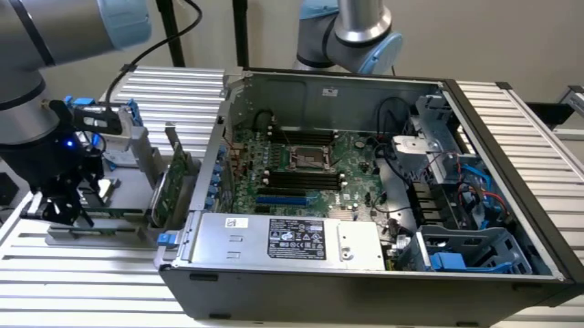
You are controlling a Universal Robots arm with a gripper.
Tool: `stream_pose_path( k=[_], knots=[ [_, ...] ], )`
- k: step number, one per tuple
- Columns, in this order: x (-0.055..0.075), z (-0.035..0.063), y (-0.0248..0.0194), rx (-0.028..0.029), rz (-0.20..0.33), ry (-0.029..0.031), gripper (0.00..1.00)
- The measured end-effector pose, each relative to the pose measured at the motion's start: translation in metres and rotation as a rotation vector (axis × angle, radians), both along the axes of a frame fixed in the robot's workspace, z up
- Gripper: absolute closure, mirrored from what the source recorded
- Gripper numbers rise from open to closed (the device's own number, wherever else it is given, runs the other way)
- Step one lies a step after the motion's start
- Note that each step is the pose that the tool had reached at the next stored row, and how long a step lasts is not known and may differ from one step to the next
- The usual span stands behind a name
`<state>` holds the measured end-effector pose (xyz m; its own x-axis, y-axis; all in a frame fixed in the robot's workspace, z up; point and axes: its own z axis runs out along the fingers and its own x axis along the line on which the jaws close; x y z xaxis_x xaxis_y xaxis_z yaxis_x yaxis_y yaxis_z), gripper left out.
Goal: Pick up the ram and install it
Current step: 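Pick up the ram and move it above insertion slot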
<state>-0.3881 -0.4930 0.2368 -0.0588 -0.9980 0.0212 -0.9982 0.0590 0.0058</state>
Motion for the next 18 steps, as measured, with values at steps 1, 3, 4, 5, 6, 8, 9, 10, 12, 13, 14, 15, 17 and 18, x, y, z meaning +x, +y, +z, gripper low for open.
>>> stream_pose_path(
  k=[1,3,4,5,6,8,9,10,12,13,14,15,17,18],
  knots=[
    [0.000,-0.0019,0.0000,0.0001,0.000,-0.0001,0.00],
    [0.000,-0.0055,0.0000,0.0000,0.000,0.0000,0.00],
    [0.000,-0.0073,0.0000,0.0000,0.000,0.0000,0.00],
    [0.000,-0.0092,0.0000,0.0000,0.000,0.0000,0.00],
    [0.000,-0.0110,0.0000,0.0001,0.000,-0.0002,0.00],
    [0.000,-0.0146,0.0000,0.0000,0.000,0.0000,0.00],
    [0.000,-0.0164,0.0000,0.0000,0.000,0.0000,0.00],
    [0.000,-0.0182,0.0000,0.0000,0.000,0.0000,0.00],
    [0.000,-0.0218,0.0000,0.0000,0.000,0.0000,0.00],
    [0.000,-0.0237,0.0000,0.0000,0.000,-0.0001,0.00],
    [0.000,-0.0255,-0.0001,0.0000,0.000,-0.0001,0.00],
    [0.000,-0.0273,-0.0001,0.0000,0.001,-0.0001,0.00],
    [0.000,-0.0310,-0.0003,0.0000,0.001,0.0000,0.00],
    [0.000,-0.0329,-0.0004,0.0001,0.001,0.0001,0.00]
  ],
)
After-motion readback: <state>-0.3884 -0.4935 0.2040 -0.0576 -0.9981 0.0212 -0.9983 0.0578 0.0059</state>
